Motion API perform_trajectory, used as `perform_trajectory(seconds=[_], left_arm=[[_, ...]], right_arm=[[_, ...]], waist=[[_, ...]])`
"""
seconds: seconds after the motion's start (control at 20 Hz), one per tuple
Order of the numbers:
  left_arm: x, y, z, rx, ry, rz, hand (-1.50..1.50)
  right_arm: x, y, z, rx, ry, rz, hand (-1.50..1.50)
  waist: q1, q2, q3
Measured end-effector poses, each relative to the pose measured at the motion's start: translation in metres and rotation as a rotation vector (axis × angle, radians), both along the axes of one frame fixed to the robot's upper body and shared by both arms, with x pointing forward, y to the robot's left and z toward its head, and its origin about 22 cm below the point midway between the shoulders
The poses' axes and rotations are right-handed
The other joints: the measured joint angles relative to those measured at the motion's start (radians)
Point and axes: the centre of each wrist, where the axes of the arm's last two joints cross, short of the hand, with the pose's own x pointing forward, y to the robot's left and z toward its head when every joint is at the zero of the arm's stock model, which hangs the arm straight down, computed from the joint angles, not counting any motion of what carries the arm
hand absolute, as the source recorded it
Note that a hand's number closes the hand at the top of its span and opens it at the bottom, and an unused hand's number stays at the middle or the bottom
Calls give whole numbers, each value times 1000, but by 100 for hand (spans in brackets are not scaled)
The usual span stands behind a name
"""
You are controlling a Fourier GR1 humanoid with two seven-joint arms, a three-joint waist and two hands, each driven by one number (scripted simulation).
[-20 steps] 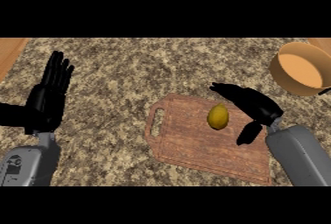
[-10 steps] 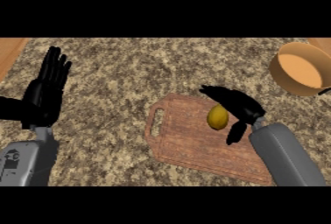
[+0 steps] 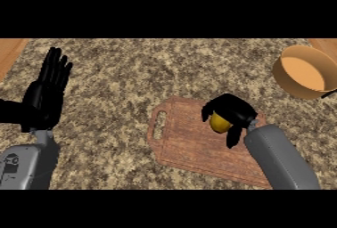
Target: Pick the lemon from the cutting board and place it in the pot
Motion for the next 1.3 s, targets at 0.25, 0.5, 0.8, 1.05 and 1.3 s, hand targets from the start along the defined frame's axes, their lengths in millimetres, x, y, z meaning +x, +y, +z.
perform_trajectory(seconds=[0.25, 0.5, 0.8, 1.05, 1.3], left_arm=[[0, 1, -6, -1, 3, -4, 0], [0, 4, -11, 5, 5, 5, 0], [4, -11, -6, 10, -13, -35, 0], [8, -21, -2, 9, -26, -73, 0], [11, -26, 1, 13, -32, -88, 0]], right_arm=[[-1, 7, -2, -2, -45, 30, 150], [-8, 9, 7, 3, -120, -13, 150], [32, 42, 47, -27, -170, -426, 150], [63, 72, 98, -22, -231, -780, 150], [84, 88, 149, -43, -384, -1099, 150]], waist=[[-2, -4, -3], [-8, 0, 1], [42, 21, 9], [81, 34, 10], [91, 36, 10]])
